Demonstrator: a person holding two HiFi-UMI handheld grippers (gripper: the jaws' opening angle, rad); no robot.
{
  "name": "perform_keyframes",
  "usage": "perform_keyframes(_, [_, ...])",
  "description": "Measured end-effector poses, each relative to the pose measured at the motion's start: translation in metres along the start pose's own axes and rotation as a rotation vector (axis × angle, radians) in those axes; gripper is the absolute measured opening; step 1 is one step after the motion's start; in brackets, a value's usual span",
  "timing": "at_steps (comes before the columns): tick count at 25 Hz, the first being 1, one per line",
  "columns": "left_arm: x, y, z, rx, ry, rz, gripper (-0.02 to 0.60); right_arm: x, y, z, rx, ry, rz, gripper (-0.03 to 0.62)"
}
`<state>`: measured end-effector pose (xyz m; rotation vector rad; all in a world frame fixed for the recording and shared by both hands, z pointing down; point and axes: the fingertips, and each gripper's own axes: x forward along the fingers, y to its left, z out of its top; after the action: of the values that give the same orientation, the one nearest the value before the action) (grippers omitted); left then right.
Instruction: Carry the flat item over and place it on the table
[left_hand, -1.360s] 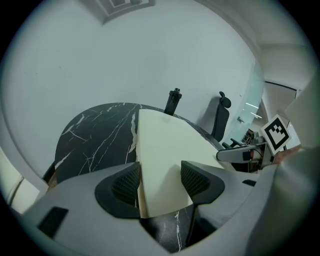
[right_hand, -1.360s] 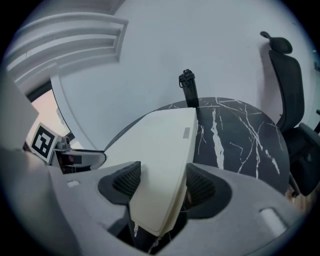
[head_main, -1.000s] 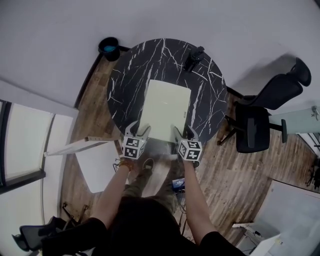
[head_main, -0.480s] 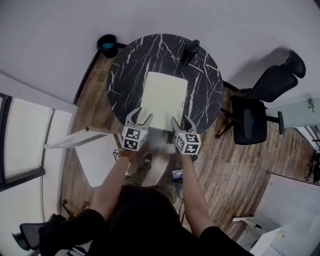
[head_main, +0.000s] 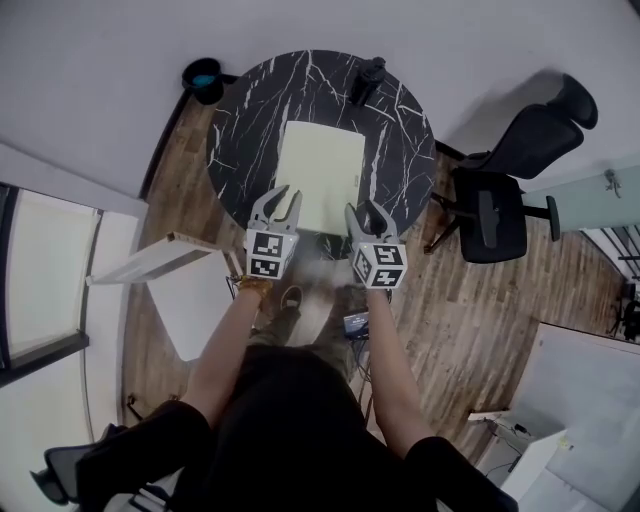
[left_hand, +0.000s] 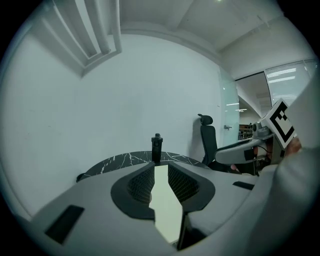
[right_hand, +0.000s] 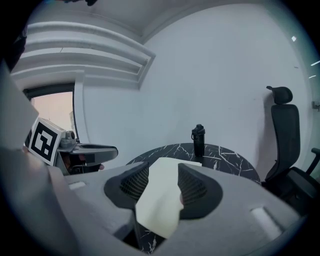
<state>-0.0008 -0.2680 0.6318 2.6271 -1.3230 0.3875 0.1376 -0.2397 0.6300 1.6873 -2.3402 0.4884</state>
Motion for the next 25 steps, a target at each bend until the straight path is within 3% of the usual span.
perform_keyframes(14, [-0.029, -0.017, 0.074, 0.085, -0.155, 0.010, 0.080, -0.042, 0.036, 0.079, -0.109, -0.182, 0.004, 0.149])
perform_keyframes(25, [-0.045, -0.027, 0.124, 0.126, -0.249, 0.005, 0.080, -0.057, 0.055, 0.121, -0.150, -0.260, 0.019, 0.134])
